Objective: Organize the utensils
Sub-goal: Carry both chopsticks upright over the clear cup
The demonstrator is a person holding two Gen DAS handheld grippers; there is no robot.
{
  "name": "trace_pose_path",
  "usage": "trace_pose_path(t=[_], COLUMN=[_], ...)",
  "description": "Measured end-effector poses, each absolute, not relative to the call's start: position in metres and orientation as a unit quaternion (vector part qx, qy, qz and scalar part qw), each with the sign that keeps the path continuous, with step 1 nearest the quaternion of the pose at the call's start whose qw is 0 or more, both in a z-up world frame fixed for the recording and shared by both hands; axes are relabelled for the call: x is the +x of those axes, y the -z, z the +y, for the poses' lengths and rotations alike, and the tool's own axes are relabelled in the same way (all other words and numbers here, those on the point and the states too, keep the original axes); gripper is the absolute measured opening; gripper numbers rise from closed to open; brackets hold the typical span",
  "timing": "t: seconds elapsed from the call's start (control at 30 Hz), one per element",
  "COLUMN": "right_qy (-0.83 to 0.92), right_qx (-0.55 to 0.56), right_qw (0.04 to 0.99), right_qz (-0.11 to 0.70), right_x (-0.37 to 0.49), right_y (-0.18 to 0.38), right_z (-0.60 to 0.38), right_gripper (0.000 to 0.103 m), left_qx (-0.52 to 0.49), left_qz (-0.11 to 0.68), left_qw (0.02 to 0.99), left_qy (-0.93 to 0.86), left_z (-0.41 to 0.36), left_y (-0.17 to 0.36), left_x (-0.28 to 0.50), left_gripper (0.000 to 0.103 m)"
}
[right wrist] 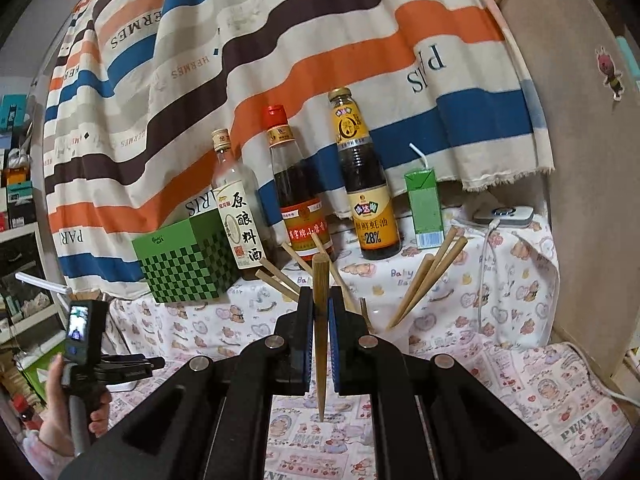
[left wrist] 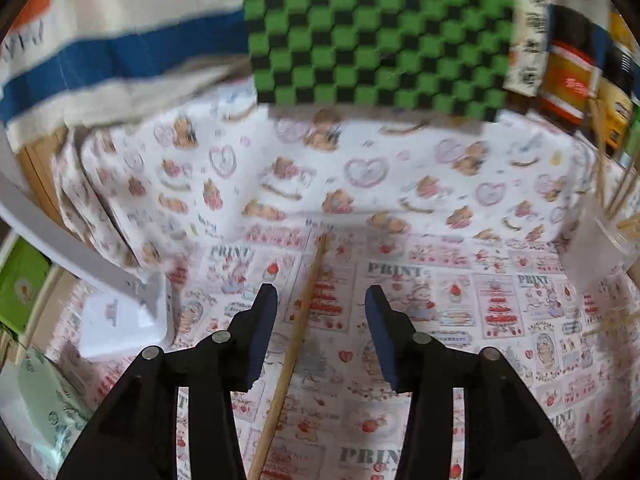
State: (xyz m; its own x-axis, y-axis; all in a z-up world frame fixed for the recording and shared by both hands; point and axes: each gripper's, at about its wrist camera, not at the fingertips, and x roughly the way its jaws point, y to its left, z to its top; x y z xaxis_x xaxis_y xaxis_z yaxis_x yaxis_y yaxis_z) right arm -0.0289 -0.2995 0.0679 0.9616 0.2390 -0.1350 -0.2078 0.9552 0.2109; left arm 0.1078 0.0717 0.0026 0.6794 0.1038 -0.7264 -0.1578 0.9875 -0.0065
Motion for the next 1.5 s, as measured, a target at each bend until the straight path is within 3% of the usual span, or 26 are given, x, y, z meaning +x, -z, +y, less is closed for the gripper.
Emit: trace_pose_path(t=[0.23,0.4,0.57,0.63,0.8,1.5], right_qy=[-0.13,-0.127,-0.128,-0.126,-0.122,-0.098], right_qx=[0.097,0.094,0.093,0.094,0.102,0.129], right_qw=[0.981,0.982,0.982,0.982,0.981,0.984], right_qz=[0.103,0.106,0.106,0.105,0.109,0.072], right_x=[-0.019,-0.016,-0.015,-0.015,-0.014,-0.025], right_y=[-0.063,-0.061,-0.062,-0.062,-0.061,-0.087], right_z=[-0.297,-0.298,-0.299,-0.3,-0.303,-0.323], right_gripper=[0.008,0.008,0.008,0.008,0.008,0.008], left_qx=[0.012,0.02,0.023,0.018,0.031,-0.022], left_qz=[0.471,0.501,0.522,0.523,0.526,0.227], left_qw=[0.882,0.864,0.851,0.85,0.848,0.969], left_qy=[-0.024,-0.032,-0.054,-0.057,-0.05,0.098], left_z=[0.069,0.076,0.085,0.089,0.083,-0.034], left_y=[0.018,0.036,0.052,0.053,0.053,-0.168], left_x=[0.171,0.2,0.212,0.212,0.207,0.056], left_gripper=[0.042,0.025,0.019,0.006,0.005,0.005])
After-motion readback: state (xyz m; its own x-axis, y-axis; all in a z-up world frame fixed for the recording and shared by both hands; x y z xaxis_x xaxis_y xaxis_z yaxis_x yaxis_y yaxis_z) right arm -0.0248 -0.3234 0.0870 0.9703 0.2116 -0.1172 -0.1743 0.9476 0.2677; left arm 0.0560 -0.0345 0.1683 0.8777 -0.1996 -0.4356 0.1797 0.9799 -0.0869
